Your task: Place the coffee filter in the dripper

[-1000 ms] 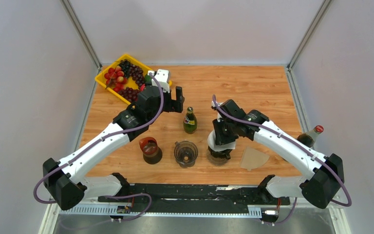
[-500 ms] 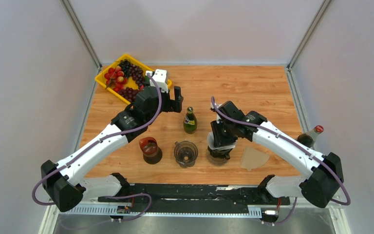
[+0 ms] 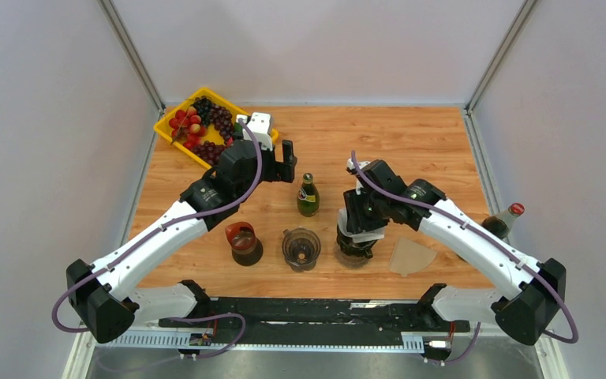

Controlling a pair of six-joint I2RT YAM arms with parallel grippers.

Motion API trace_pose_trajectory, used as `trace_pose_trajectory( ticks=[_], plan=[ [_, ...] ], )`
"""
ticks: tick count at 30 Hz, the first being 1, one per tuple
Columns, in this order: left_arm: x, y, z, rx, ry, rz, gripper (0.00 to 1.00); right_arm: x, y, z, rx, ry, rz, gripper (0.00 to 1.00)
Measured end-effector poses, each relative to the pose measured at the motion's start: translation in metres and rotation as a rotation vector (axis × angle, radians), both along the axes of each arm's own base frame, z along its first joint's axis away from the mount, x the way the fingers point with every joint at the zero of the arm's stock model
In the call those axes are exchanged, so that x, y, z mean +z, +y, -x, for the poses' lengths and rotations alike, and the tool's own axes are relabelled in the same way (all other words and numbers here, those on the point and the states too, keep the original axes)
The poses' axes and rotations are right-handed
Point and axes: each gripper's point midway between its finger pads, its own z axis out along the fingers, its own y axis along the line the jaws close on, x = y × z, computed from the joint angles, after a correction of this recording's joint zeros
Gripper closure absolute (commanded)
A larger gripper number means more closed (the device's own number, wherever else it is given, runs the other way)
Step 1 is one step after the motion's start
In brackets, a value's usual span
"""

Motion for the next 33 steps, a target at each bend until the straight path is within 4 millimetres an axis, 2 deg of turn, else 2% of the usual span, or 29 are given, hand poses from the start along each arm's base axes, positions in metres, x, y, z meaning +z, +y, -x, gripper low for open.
trace_pose_trajectory(
  ticks=[9,13,16,20,23,27,33],
  plan=[
    [0.0,-0.002,0.001,-0.009,0.002,0.002,0.0,0.034,-0.002,0.0,-0.004,-0.079,-0.062,0.47],
    [0.0,-0.002,0.001,-0.011,0.003,0.003,0.0,0.046,-0.005,-0.001,-0.012,-0.112,-0.077,0.54],
    [0.0,-0.002,0.001,-0.013,0.003,0.003,0.0,0.054,-0.01,-0.003,-0.027,-0.149,-0.08,0.68],
    [-0.001,-0.003,0.002,-0.017,0.006,0.003,0.0,0.06,-0.011,0.003,-0.012,-0.155,-0.1,0.7],
    [-0.001,-0.002,0.002,-0.017,0.007,0.002,0.0,0.056,-0.007,0.01,0.017,-0.124,-0.116,0.73],
    [-0.002,-0.002,0.002,-0.017,0.009,0.0,0.0,0.041,-0.006,0.018,0.044,-0.064,-0.096,0.77],
    [-0.002,-0.002,0.002,-0.016,0.009,0.0,0.0,0.018,-0.002,0.023,0.078,0.021,-0.055,0.77]
  ],
)
